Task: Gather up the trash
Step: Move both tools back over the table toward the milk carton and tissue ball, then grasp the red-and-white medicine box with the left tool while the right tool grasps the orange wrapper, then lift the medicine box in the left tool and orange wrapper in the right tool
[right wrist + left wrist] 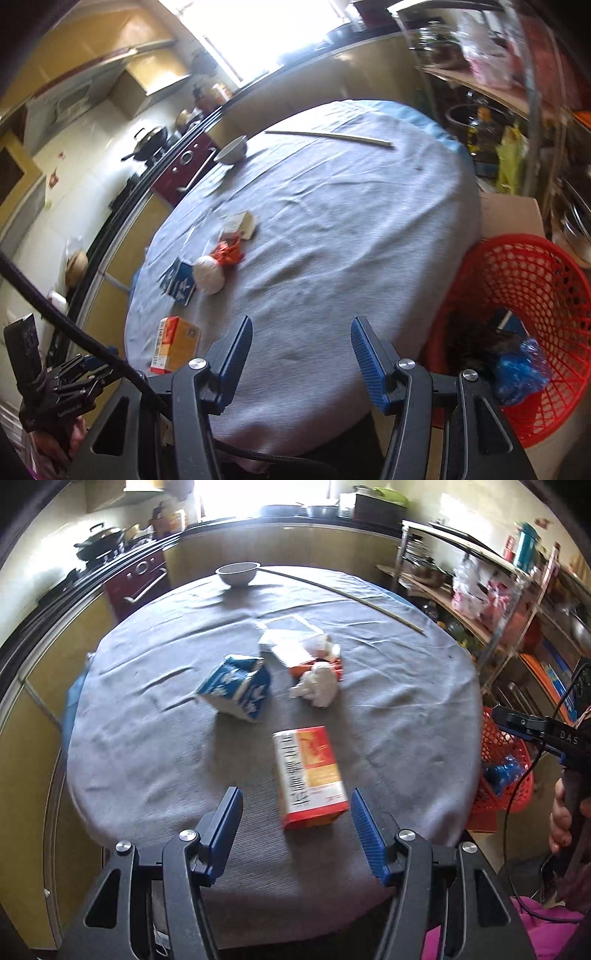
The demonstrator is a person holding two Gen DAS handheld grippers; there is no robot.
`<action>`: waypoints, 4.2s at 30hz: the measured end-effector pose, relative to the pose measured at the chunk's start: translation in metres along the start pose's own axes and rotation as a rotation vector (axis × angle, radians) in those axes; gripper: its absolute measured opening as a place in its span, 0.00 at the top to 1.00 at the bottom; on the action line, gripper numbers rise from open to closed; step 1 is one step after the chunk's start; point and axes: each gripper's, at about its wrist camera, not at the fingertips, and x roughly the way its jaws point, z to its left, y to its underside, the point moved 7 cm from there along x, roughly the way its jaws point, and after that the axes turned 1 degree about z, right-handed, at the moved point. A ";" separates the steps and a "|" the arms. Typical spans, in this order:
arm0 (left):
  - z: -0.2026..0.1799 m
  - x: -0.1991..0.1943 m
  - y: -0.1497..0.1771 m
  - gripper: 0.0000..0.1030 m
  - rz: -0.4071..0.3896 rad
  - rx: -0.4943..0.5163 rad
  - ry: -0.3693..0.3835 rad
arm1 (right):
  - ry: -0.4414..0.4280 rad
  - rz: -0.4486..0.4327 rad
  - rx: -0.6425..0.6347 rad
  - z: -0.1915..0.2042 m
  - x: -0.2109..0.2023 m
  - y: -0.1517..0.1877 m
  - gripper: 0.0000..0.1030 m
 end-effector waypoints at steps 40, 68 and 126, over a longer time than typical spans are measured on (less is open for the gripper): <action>0.150 0.023 -0.010 0.39 -0.016 -0.339 -0.212 | -0.214 0.116 -0.283 0.195 0.112 -0.081 0.42; 0.025 0.050 -0.026 0.36 0.060 -0.102 0.072 | -0.141 0.278 -0.148 0.125 0.189 -0.045 0.64; 0.022 0.089 -0.003 0.44 0.192 -0.250 0.132 | 0.029 0.159 -0.145 0.053 0.132 -0.031 0.63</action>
